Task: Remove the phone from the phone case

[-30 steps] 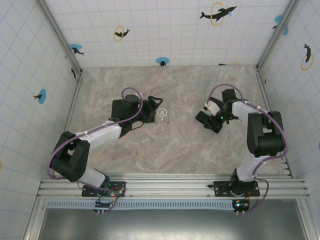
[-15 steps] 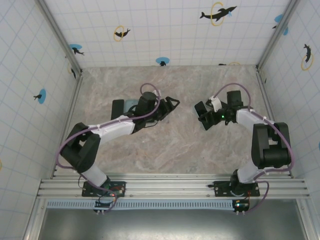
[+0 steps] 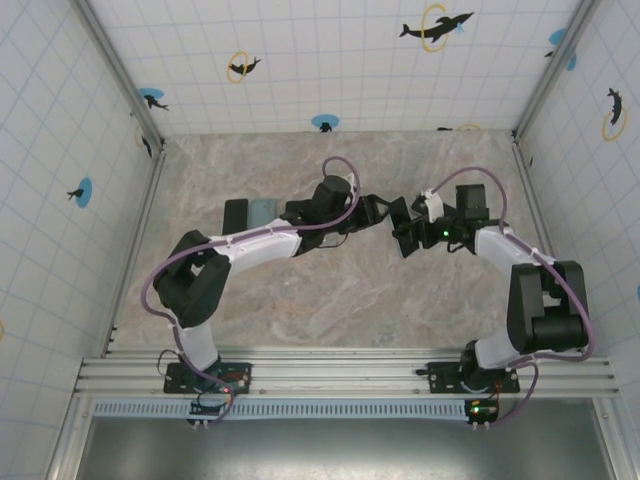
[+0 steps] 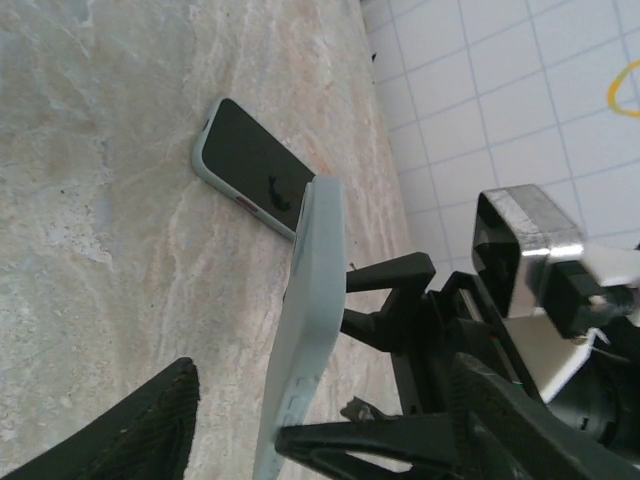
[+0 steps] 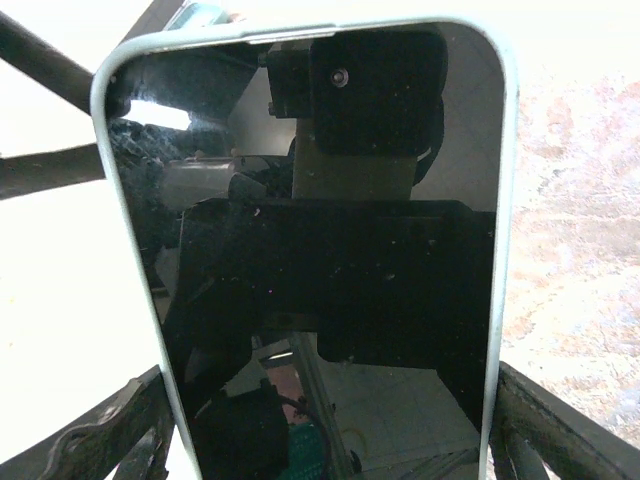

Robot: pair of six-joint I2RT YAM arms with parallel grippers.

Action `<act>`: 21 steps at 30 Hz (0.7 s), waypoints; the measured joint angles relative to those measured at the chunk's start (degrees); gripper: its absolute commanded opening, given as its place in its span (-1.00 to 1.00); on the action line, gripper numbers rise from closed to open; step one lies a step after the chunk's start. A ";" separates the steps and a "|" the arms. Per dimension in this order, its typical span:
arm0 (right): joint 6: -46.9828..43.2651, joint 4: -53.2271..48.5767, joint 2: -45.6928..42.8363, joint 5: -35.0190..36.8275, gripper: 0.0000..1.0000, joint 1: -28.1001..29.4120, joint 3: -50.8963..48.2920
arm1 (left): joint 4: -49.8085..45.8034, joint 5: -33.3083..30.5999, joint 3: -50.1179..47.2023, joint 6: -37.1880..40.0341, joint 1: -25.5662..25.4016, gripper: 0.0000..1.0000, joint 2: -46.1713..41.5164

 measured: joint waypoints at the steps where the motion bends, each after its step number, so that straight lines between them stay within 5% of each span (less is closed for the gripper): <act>1: 0.26 0.24 -0.24 -0.09 -0.09 0.24 0.02 | -0.63 -0.02 0.79 0.61 -0.13 0.18 0.61; 15: 2.69 1.22 -1.33 -1.18 -0.08 3.04 0.02 | -5.35 0.22 5.97 4.15 -0.28 -0.76 4.02; 18: 2.95 1.49 -1.33 -1.07 -0.06 3.17 0.02 | -6.12 -0.22 5.97 4.28 -0.15 -0.80 4.02; 21: 3.17 1.51 -1.36 -0.98 0.17 3.26 0.02 | -6.23 -0.28 5.97 4.31 -0.17 -0.84 4.02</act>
